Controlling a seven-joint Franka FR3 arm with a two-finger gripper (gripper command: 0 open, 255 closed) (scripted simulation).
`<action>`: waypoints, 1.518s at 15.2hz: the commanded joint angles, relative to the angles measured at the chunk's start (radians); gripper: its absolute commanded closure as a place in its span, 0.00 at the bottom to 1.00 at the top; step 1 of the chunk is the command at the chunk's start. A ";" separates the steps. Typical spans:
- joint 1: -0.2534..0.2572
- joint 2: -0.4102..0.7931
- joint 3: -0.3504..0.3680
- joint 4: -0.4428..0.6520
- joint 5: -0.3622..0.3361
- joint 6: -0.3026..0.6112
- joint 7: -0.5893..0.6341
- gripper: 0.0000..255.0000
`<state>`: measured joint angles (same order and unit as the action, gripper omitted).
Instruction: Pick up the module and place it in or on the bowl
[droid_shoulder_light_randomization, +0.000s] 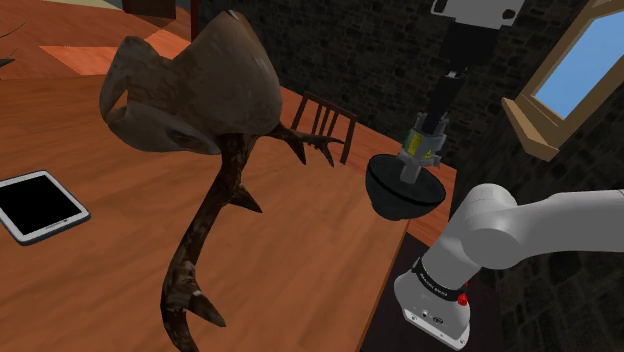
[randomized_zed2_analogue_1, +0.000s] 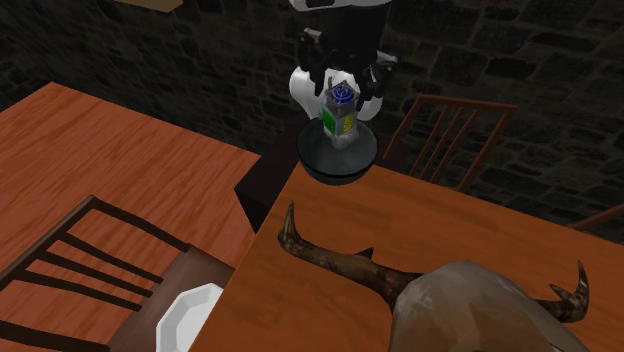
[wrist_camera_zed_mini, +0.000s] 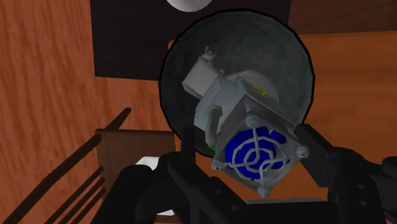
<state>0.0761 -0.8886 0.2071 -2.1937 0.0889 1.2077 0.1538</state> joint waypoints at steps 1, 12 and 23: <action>0.008 -0.037 0.007 -0.003 0.003 0.000 0.003 1.00; 0.005 -0.015 0.007 0.044 0.001 -0.025 0.005 0.00; -0.005 0.052 0.009 0.184 -0.005 -0.097 0.011 0.00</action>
